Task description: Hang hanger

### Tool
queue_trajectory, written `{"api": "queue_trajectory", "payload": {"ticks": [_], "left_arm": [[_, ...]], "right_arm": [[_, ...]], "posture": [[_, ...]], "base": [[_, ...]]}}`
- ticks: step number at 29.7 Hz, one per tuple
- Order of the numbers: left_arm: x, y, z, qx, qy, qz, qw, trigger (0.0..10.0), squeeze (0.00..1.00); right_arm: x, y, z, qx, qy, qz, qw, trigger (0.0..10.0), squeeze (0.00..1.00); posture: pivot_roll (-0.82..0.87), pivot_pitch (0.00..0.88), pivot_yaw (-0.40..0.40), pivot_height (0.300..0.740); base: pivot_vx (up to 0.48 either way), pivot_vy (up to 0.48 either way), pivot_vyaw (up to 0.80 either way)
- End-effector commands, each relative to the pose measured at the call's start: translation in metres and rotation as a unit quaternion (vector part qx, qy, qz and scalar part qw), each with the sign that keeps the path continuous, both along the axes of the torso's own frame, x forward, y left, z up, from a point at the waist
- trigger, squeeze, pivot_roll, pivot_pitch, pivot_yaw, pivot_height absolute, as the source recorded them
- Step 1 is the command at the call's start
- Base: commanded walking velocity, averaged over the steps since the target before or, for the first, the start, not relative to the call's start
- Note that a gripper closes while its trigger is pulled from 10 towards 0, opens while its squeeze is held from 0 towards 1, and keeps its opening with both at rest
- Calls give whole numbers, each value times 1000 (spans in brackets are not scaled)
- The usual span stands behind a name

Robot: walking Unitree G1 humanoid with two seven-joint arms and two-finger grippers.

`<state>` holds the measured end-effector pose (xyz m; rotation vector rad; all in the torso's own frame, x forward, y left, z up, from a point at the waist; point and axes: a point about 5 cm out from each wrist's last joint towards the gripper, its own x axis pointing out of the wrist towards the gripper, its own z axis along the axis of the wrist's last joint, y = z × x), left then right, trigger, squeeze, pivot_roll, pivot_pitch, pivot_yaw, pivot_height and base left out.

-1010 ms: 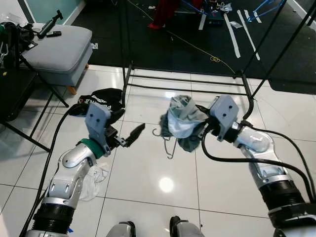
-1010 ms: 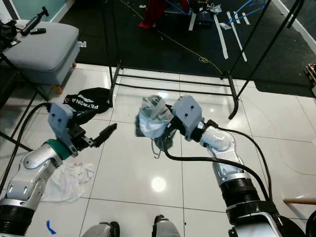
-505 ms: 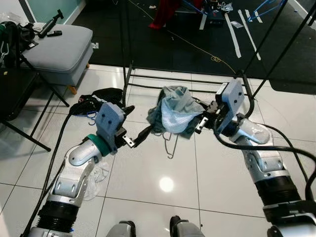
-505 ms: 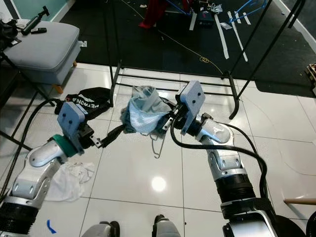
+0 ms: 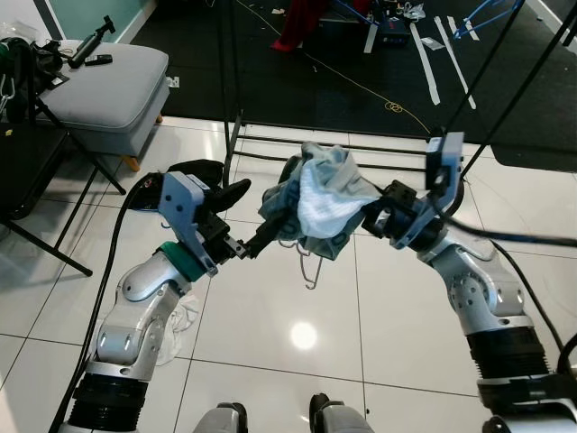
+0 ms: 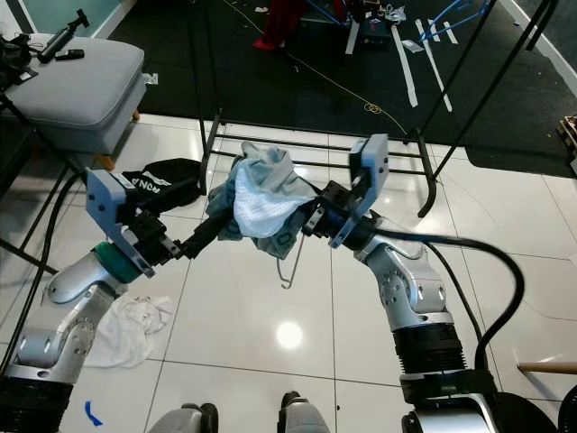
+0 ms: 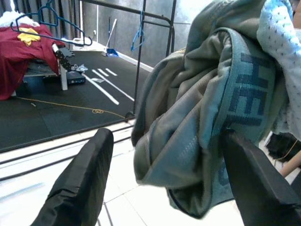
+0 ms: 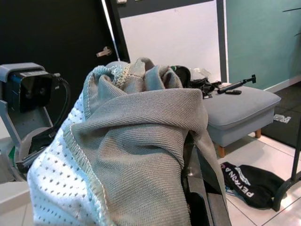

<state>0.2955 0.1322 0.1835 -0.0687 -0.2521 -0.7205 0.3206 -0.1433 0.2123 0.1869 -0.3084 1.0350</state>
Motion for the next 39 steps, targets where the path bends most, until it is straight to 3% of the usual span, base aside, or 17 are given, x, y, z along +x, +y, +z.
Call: {"api": "queue_trajectory", "payload": {"ticks": [1, 2, 4, 7, 9, 17, 18, 23, 24, 25, 31, 32, 33, 34, 37, 38, 39], "left_arm": [[-3, -2, 1, -12, 6, -15, 1000, 10000, 0], [-3, -2, 1, -12, 6, -15, 1000, 10000, 0], [-10, -5, -1, 2, 14, -53, 998, 10000, 0], [-10, -5, -1, 2, 14, -53, 998, 10000, 0], [-12, -4, 0, 7, 12, -59, 998, 10000, 0], [-6, -4, 8, 18, -22, -16, 999, 10000, 0], [2, -2, 14, 14, -47, 32, 998, 10000, 0], [8, 1, 20, 27, -75, 81, 994, 10000, 0], [8, 1, 21, 23, -78, 84, 993, 10000, 592], [7, 0, 22, 18, -79, 80, 993, 10000, 1000], [-8, -15, 19, 0, -53, -17, 998, 10000, 1000], [-10, -17, 18, 0, -50, -29, 998, 10000, 773], [-12, -18, 17, -1, -49, -36, 998, 10000, 773], [-14, -20, 15, -7, -40, -51, 998, 10000, 651], [-17, -22, 13, -14, -31, -65, 997, 10000, 651], [-19, -24, 11, -15, -23, -76, 997, 10000, 239], [-21, -26, 10, -14, -17, -86, 996, 10000, 0]], "right_arm": [[-1, -5, 4, 43, 9, -3, 999, 10000, 0], [-1, -5, 4, 43, 9, -3, 999, 10000, 0], [5, -13, 15, 142, 38, -25, 989, 10000, 0], [5, -13, 15, 142, 38, -25, 989, 10000, 0], [7, -14, 16, 196, 73, -24, 978, 10000, 0], [1, -6, 8, 201, 118, 6, 973, 10000, 0], [-1, -3, 7, 195, 119, 16, 973, 10000, 0], [-3, -1, 8, 196, 126, 22, 972, 10000, 0], [-3, 0, 8, 196, 128, 23, 972, 10000, 0], [-4, 1, 9, 197, 130, 25, 971, 10000, 0], [-5, 2, 10, 199, 136, 30, 970, 10000, 0], [-5, 3, 10, 199, 136, 30, 970, 10000, 0], [-5, 3, 10, 198, 136, 30, 970, 10000, 0], [-5, 2, 10, 198, 136, 27, 970, 10000, 0], [-4, 2, 10, 197, 136, 24, 971, 10000, 0], [-4, 2, 10, 198, 136, 24, 971, 10000, 0], [-4, 2, 10, 198, 136, 24, 970, 10000, 0]], "posture": [[-14, 113, 18, 740], [-14, 113, 18, 740], [-17, 115, 21, 740], [-17, 115, 21, 740], [-12, 114, 19, 740], [-9, 109, 22, 740], [-9, 105, 26, 740], [-9, 104, 25, 740], [-10, 103, 26, 740], [-11, 102, 27, 740], [-11, 102, 26, 740], [-8, 100, 25, 740], [-8, 100, 25, 740], [-8, 101, 25, 740], [-8, 101, 25, 740], [-4, 102, 25, 740], [-4, 103, 25, 740]], "base": [[0, 0, 0], [0, 0, 0], [0, 0, 0], [0, 0, 0], [0, 0, 0], [0, 0, 0], [0, 0, 0], [0, 0, 0], [0, 0, 0], [0, 0, 0], [0, 0, 0], [0, 0, 0], [0, 0, 0], [0, 0, 0], [0, 0, 0], [0, 0, 0], [0, 0, 0]]}}
